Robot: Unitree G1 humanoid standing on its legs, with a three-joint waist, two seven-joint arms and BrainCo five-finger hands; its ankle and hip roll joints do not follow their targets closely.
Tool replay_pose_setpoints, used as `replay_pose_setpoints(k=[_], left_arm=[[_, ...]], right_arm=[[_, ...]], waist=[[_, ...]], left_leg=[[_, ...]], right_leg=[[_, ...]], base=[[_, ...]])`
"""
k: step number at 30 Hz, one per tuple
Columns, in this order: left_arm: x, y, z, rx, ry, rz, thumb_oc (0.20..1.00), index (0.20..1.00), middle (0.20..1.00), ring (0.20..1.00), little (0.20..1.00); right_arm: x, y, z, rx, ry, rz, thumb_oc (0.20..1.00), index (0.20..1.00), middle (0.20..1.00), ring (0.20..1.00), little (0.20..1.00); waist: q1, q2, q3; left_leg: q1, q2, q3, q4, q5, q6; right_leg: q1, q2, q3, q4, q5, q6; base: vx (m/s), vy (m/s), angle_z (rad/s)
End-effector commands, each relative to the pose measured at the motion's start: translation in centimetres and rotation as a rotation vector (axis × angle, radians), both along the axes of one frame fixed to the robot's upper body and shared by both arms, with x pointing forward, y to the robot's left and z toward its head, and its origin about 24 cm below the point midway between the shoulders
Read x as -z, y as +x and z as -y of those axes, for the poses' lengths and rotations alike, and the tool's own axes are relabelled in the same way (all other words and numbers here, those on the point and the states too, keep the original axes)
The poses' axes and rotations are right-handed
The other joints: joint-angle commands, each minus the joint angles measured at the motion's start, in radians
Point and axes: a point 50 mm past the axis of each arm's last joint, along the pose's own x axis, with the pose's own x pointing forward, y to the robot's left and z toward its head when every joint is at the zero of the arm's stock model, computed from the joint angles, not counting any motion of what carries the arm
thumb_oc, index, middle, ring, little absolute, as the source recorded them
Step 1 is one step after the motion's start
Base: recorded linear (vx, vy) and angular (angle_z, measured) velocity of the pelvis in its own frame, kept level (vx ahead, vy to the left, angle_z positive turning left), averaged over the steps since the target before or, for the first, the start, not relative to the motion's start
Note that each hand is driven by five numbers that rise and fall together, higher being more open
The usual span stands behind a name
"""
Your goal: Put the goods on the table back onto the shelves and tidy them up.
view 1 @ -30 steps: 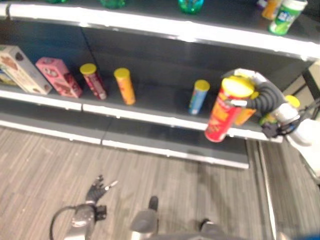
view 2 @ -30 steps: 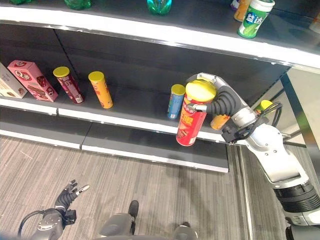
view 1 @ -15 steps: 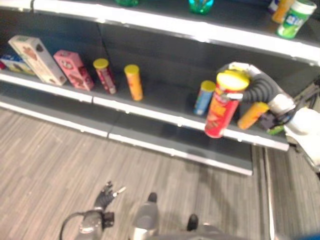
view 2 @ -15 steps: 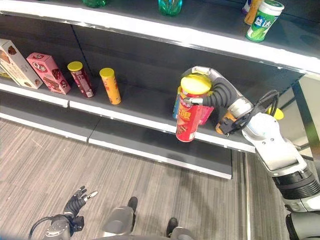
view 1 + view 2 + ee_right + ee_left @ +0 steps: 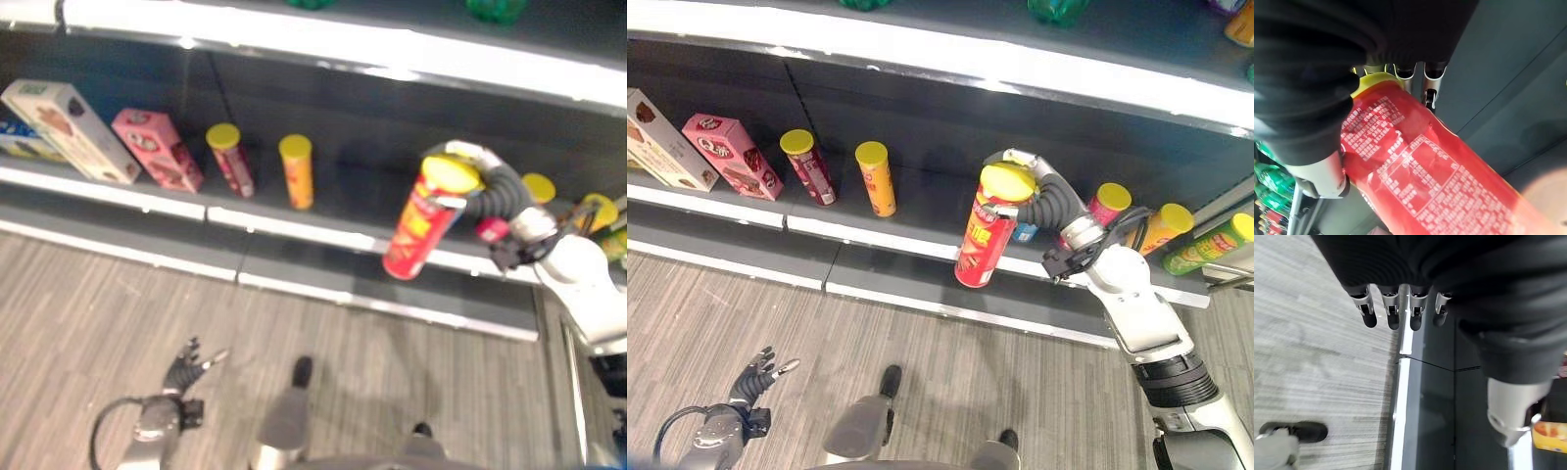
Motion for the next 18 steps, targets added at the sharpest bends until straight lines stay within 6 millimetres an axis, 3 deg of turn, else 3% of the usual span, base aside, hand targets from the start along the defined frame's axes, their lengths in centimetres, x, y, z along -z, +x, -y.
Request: replay_pose_setpoints(k=[1,2,8,14,18], left_arm=[[-0.4,-0.9,-0.1,0.022,0.037,0.007,1.000,1.000,1.000,1.000,1.000],[-0.6,-0.7,0.2,0.041,0.026,0.021,1.000,1.000,1.000,1.000,1.000],[-0.3,-0.5,1.3,0.004,-0.030,0.051,1.000,1.000,1.000,1.000,1.000],[-0.3,-0.1,1.5,0.008,-0.020,0.053,1.000,1.000,1.000,1.000,1.000],[-0.8,0.6,1.6,0.027,0.004,0.072,1.000,1.000,1.000,1.000,1.000]], right_arm=[[-2.9,0.3,0.3,0.024,-0.006,0.138,0.200,0.200,0.200,0.200,0.200],[-3.4,-0.1,-0.1,0.005,-0.023,0.162,0.200,0.200,0.200,0.200,0.200],[-3.6,0.0,-1.0,0.004,-0.001,0.199,0.200,0.200,0.200,0.200,0.200],[-4.6,0.6,-2.1,0.069,-0.030,0.326,0.200,0.200,0.200,0.200,0.200],[-5.6,1.4,-1.6,0.203,-0.066,0.447,0.200,0.200,0.200,0.200,0.200]], waist=[[-0.022,-0.005,-0.046],[-0.022,-0.013,-0.031],[-0.004,-0.014,-0.010],[0.034,0.009,0.021],[0.065,0.033,0.054]], left_leg=[[-0.024,-0.002,-0.032,0.026,-0.126,-0.049],[-0.037,-0.020,-0.052,0.051,-0.129,-0.050],[-0.075,-0.017,-0.094,0.079,-0.134,-0.053],[-0.136,-0.034,-0.144,0.085,-0.123,-0.047],[-0.184,-0.053,-0.164,0.108,-0.122,-0.048]], right_leg=[[-0.102,0.119,0.025,-0.100,0.018,-0.037],[-0.102,0.135,0.061,-0.108,0.020,-0.041],[-0.075,0.137,0.032,-0.139,0.028,-0.053],[-0.093,0.121,-0.013,-0.124,0.009,-0.055],[-0.117,0.107,-0.036,-0.107,0.000,-0.056]], base=[[0.05,-0.001,0.01],[0.14,-0.061,0.75],[0.03,-0.058,0.41],[-0.02,-0.021,0.27],[-0.04,-0.015,0.32]])
